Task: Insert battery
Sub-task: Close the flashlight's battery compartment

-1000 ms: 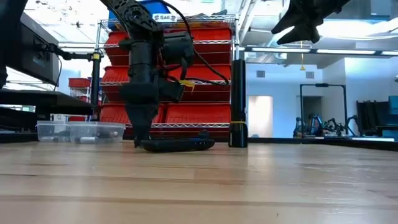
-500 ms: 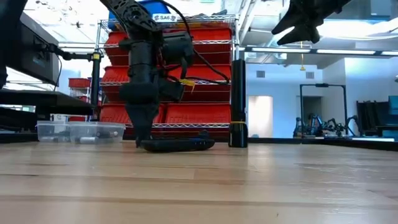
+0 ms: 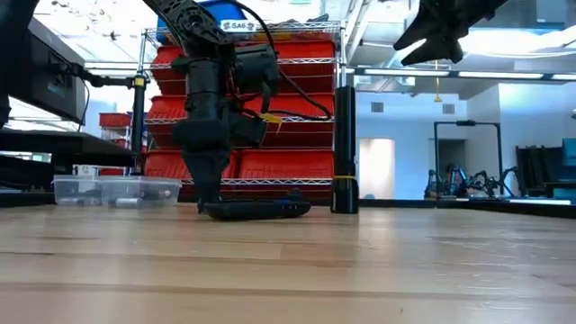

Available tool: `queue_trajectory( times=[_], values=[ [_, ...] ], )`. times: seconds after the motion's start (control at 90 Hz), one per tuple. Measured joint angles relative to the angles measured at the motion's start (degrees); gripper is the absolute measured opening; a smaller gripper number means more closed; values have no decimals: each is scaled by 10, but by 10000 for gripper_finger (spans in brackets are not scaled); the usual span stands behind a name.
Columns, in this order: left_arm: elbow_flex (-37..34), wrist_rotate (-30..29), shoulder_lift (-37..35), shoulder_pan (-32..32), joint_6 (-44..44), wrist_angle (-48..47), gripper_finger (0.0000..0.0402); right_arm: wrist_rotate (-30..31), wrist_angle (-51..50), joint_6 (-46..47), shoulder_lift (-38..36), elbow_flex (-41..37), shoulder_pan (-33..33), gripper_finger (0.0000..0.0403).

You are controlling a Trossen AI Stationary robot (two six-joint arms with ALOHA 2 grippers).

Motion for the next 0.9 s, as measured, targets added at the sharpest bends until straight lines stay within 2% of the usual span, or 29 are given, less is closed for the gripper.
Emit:
queue_trajectory(
  times=[0.489, 0.7, 0.9],
  values=[
    [46, -3, 3, 1, -8, -54, 111, 0, 0, 0, 0, 0, 0, 226],
    [87, -2, 2, 1, 8, -97, 76, 0, 1, 0, 0, 0, 0, 226],
    [105, -1, 0, 1, 29, -100, 38, 0, 2, -2, 0, 0, 0, 226]
  ],
)
